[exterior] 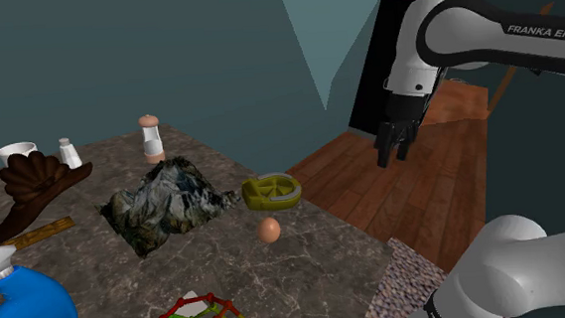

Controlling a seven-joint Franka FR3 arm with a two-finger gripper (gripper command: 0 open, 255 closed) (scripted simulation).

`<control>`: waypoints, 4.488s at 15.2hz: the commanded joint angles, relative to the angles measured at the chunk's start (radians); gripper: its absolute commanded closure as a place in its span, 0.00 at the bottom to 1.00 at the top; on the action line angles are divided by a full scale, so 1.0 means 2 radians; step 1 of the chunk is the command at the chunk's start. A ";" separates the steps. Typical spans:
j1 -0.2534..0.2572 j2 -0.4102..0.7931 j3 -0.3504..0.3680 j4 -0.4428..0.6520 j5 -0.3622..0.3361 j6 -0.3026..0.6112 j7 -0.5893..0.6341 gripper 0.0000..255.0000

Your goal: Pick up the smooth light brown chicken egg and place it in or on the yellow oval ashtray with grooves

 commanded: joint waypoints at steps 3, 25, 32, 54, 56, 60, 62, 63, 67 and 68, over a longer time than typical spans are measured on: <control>0.009 0.026 0.006 -0.006 0.010 0.029 -0.006 0.00; 0.102 0.383 0.080 0.094 0.092 0.264 -0.081 0.00; 0.114 0.427 0.091 0.099 0.098 0.303 -0.088 0.00; 0.116 0.431 0.093 0.086 0.101 0.320 -0.088 1.00; 0.116 0.424 0.093 0.091 0.100 0.308 -0.085 1.00; 0.115 0.409 0.092 0.103 0.099 0.282 -0.080 1.00; 0.115 0.403 0.092 0.109 0.099 0.270 -0.078 1.00; 0.114 0.399 0.092 0.113 0.098 0.263 -0.077 1.00; 0.113 0.388 0.091 0.127 0.097 0.238 -0.072 1.00; 0.113 0.385 0.091 0.131 0.097 0.232 -0.070 1.00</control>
